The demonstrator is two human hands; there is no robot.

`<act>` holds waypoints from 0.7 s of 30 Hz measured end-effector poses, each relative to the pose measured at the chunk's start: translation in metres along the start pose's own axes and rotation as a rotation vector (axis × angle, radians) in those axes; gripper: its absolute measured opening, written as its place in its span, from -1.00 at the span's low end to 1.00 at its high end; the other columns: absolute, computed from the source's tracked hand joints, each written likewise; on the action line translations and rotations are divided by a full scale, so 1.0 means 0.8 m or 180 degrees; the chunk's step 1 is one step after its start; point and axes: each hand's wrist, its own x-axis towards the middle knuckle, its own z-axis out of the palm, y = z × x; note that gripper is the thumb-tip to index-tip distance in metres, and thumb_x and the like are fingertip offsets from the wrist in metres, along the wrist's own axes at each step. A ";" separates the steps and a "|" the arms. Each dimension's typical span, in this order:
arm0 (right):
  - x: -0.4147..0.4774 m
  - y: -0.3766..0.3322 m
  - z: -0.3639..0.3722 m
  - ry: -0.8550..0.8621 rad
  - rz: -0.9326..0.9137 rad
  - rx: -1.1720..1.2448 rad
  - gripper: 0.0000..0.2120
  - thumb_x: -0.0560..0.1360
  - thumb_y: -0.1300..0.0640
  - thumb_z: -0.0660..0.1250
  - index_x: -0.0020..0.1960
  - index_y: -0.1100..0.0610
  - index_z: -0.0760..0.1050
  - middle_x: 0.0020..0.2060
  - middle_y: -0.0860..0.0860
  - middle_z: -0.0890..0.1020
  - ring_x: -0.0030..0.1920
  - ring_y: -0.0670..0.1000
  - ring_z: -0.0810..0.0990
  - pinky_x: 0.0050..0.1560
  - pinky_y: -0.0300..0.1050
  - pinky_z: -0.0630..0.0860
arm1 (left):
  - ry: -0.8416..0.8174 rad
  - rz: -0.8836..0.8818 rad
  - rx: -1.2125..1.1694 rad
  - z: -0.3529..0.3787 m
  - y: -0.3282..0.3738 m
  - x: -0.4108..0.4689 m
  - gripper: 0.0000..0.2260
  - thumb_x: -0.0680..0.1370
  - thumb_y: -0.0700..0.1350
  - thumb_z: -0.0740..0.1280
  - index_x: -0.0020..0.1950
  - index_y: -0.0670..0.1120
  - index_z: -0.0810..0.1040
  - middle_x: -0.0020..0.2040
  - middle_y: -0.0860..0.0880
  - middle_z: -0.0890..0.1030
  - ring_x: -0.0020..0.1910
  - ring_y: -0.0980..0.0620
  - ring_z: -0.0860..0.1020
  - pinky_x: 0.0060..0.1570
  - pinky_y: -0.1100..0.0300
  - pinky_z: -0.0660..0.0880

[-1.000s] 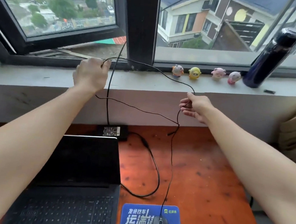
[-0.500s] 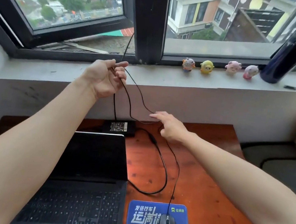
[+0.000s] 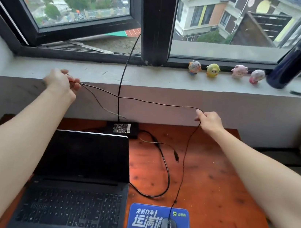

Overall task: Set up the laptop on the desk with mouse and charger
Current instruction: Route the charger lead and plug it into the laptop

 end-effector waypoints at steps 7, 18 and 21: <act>-0.016 -0.063 -0.033 -0.0536 0.0385 0.1424 -0.57 0.61 -0.10 0.14 -0.22 0.20 0.52 -0.55 0.00 0.51 -0.64 -0.09 0.33 -0.59 -0.34 0.23 | -0.1045 -0.0444 0.1045 0.018 -0.067 -0.017 -0.70 0.64 -0.23 0.15 0.36 -0.28 0.31 0.14 -0.32 0.47 0.19 -0.25 0.49 0.30 -0.07 0.43; -0.063 -0.061 -0.014 -0.1594 -0.0078 0.1224 -0.66 0.62 -0.10 0.17 0.04 0.11 0.59 -0.47 -0.05 0.43 -0.52 -0.09 0.31 -0.56 -0.29 0.25 | -0.1359 0.0457 0.2297 0.018 -0.104 -0.063 -0.76 0.55 -0.21 0.30 0.21 -0.19 0.53 -0.05 -0.07 0.52 -0.14 0.03 0.47 -0.08 0.11 0.48; -0.061 -0.049 -0.009 -0.1185 0.0122 0.1636 -0.82 0.62 0.05 0.22 0.02 0.13 0.53 -0.34 0.02 0.48 -0.47 -0.09 0.36 -0.53 -0.29 0.36 | -0.1491 0.0488 0.2708 0.022 -0.126 -0.071 -0.75 0.52 -0.30 0.29 0.19 -0.22 0.56 -0.12 -0.10 0.54 -0.15 0.01 0.47 -0.06 0.10 0.47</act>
